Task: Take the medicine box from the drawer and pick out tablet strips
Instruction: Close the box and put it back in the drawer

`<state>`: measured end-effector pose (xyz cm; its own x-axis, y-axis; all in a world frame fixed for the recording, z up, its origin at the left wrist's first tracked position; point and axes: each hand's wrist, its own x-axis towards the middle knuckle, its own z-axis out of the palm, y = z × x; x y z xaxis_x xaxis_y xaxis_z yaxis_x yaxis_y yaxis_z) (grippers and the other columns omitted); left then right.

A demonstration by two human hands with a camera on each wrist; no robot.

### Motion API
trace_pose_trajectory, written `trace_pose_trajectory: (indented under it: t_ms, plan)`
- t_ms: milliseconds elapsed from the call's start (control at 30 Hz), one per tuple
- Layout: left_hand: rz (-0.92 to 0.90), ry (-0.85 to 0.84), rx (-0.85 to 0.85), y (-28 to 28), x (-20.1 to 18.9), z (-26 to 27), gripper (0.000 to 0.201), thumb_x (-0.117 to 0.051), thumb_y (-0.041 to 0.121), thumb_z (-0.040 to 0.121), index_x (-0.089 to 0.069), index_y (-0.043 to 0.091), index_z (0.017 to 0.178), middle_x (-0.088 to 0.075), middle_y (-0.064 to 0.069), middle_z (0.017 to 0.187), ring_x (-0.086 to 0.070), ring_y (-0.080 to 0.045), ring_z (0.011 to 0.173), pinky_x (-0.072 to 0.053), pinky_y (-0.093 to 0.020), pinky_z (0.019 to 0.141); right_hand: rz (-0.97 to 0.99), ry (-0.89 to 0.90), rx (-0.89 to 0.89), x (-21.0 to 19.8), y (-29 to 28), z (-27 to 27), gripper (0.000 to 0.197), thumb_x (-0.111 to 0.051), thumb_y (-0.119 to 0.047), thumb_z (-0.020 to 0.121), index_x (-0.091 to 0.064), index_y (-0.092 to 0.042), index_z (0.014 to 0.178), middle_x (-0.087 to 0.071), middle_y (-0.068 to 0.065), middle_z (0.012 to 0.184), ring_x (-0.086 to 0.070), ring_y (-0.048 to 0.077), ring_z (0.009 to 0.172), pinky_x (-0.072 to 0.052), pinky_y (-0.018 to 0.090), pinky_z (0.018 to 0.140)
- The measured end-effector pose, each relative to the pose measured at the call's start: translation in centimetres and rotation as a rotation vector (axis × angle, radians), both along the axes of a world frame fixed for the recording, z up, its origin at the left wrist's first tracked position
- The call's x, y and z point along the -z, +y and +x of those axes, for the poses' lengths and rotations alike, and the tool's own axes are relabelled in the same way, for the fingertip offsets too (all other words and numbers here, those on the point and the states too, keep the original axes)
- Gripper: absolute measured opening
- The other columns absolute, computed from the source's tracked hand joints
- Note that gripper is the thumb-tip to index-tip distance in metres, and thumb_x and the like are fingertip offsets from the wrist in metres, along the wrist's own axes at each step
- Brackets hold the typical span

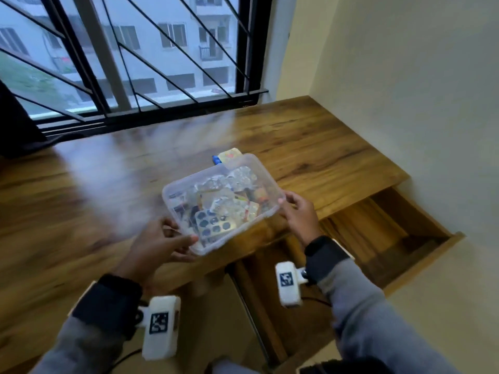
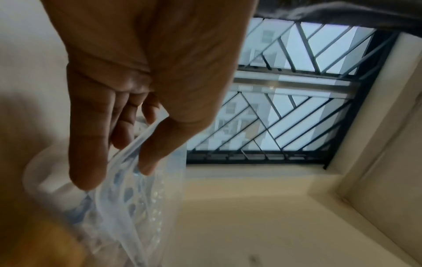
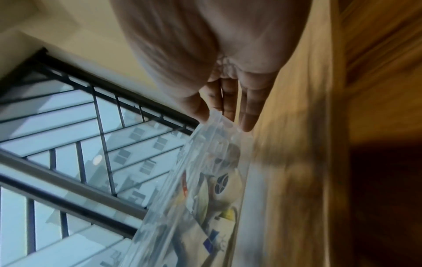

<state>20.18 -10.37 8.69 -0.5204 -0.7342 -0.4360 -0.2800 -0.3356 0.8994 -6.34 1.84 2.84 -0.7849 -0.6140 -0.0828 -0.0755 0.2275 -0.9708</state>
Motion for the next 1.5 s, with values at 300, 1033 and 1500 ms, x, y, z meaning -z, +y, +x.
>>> trace_pose_trajectory:
  t_ms: [300, 1033, 1500]
  plan:
    - [0.062, 0.012, 0.4, 12.6, 2.5, -13.2, 0.042, -0.074, -0.003, 0.079, -0.039, 0.008, 0.1, -0.057, -0.02, 0.095, -0.072, -0.029, 0.07, -0.062, -0.039, 0.061, 0.032, -0.097, 0.268, -0.2, 19.3, -8.1, 0.025, -0.058, -0.022, 0.093, -0.064, -0.012, 0.116, -0.071, 0.004, 0.106, -0.068, 0.018, 0.098, -0.056, 0.031, 0.079]
    - [0.066, -0.382, 0.348, 17.5, 11.7, -21.5, 0.052, -0.071, -0.001, 0.081, -0.041, 0.006, 0.123, -0.058, -0.006, 0.109, -0.063, -0.025, 0.104, -0.062, -0.033, 0.069, 0.77, 0.005, -0.14, 5.6, 20.4, -19.6, 0.017, -0.076, -0.016, 0.078, -0.064, -0.017, 0.088, -0.068, 0.006, 0.095, -0.064, 0.023, 0.094, -0.052, 0.045, 0.093]
    - [-0.368, -0.39, 0.57, 20.2, 9.4, -20.3, 0.025, -0.073, 0.031, 0.082, -0.059, 0.02, 0.099, -0.062, 0.003, 0.095, -0.061, -0.007, 0.077, -0.05, -0.017, 0.057, 0.495, 0.115, -0.534, 1.0, 24.4, -16.8, 0.024, -0.076, -0.023, 0.076, -0.065, -0.028, 0.096, -0.066, -0.006, 0.101, -0.062, 0.01, 0.098, -0.053, 0.037, 0.091]
